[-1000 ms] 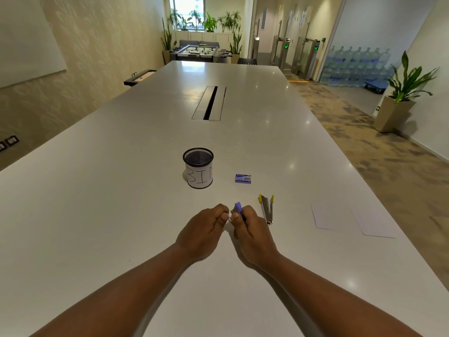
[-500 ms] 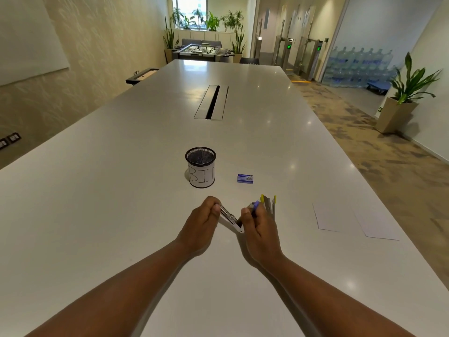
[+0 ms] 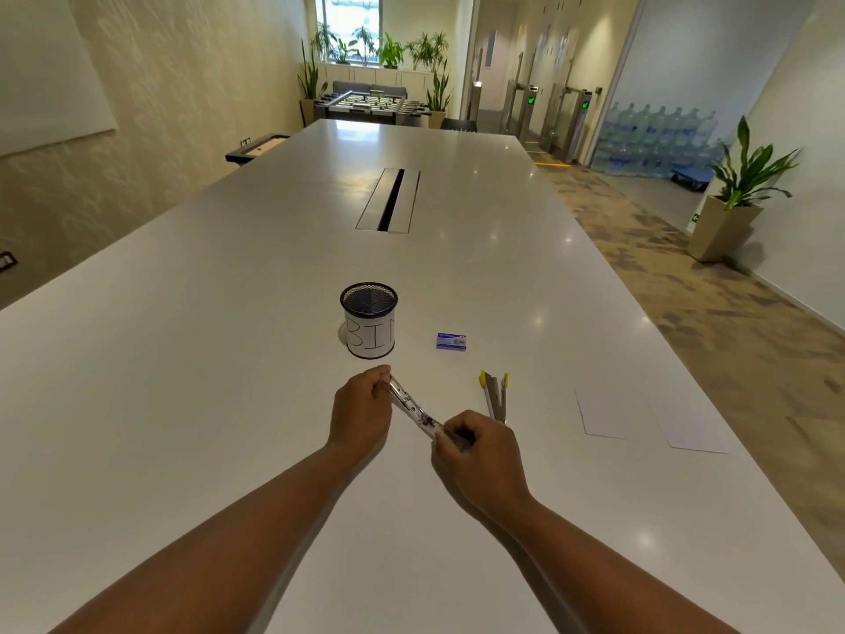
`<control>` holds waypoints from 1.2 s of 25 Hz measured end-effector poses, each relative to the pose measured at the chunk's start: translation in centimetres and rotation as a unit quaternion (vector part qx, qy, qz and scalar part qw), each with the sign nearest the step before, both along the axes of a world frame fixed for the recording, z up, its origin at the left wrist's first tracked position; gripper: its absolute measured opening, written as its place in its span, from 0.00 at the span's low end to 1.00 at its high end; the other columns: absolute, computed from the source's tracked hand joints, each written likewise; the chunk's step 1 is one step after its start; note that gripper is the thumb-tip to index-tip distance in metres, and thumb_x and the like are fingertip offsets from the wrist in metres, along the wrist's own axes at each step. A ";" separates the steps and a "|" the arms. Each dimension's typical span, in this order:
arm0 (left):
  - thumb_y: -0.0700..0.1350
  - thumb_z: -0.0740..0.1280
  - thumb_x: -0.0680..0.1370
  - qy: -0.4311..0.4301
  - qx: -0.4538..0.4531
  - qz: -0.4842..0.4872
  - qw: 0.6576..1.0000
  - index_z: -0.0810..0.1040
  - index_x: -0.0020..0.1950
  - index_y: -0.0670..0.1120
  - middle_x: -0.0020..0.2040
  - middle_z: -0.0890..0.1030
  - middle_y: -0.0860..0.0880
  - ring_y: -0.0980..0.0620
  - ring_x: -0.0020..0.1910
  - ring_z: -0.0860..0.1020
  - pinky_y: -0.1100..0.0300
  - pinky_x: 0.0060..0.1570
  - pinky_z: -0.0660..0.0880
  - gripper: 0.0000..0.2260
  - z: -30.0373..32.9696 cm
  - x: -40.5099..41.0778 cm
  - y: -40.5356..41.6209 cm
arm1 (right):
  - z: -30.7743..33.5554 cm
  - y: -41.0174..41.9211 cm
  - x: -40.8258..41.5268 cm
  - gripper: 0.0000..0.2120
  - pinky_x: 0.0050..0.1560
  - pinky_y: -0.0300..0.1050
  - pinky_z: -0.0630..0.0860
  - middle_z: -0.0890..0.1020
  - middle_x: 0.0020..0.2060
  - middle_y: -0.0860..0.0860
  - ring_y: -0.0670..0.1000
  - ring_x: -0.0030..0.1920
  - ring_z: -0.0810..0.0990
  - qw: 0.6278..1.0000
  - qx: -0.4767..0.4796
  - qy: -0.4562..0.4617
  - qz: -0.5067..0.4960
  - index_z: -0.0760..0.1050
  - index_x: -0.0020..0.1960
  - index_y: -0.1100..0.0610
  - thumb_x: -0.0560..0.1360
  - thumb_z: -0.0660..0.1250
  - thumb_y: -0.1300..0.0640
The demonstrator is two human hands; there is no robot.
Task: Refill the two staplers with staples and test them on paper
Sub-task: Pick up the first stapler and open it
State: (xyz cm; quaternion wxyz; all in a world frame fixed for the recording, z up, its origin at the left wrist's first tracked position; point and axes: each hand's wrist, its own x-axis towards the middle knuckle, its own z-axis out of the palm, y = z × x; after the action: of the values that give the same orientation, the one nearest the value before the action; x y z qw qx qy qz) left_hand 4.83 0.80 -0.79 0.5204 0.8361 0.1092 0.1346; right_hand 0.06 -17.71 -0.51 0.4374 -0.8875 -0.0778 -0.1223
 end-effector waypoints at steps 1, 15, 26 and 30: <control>0.45 0.62 0.85 -0.001 0.024 -0.009 1.000 0.79 0.69 0.44 0.59 0.85 0.44 0.46 0.59 0.81 0.62 0.54 0.69 0.15 -0.1 0.0 -0.1 | 0.0 0.1 -0.2 0.04 0.34 0.46 0.75 0.79 0.30 0.46 0.48 0.34 0.78 1.000 -0.030 -0.004 -0.001 0.79 0.37 0.51 0.71 0.71 0.54; 0.50 0.57 0.85 -0.055 0.350 -0.172 0.919 0.69 0.77 0.53 0.67 0.79 0.52 0.46 0.60 0.74 0.52 0.55 0.75 0.20 -0.5 -0.1 -1.1 | 0.7 0.7 0.3 0.16 0.41 0.44 0.72 0.82 0.40 0.46 0.48 0.38 0.77 0.991 -0.123 0.016 0.043 0.75 0.58 0.49 0.71 0.61 0.52; 0.51 0.55 0.83 -0.051 0.344 -0.216 0.912 0.52 0.81 0.59 0.68 0.76 0.48 0.49 0.69 0.70 0.48 0.66 0.66 0.27 -1.7 1.8 -1.1 | 4.2 -0.7 4.2 0.39 0.57 0.54 0.80 0.85 0.46 0.52 0.53 0.48 0.84 0.956 -0.127 0.224 0.142 0.57 0.77 0.45 0.74 0.74 0.49; 0.52 0.54 0.83 -0.034 0.341 -0.209 0.916 0.54 0.80 0.60 0.69 0.73 0.45 0.47 0.69 0.71 0.48 0.68 0.66 0.25 -1.7 1.7 -0.9 | 5.4 -0.8 5.1 0.39 0.56 0.49 0.79 0.79 0.42 0.45 0.50 0.46 0.81 0.940 -0.133 0.262 0.175 0.58 0.78 0.45 0.74 0.76 0.51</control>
State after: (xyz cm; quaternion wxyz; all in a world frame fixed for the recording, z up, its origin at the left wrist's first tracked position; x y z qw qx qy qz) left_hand 6.58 -0.11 -2.53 0.2230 0.9616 -0.1383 0.0807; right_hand 5.12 -18.51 4.89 0.3348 -0.9106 -0.1299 0.2047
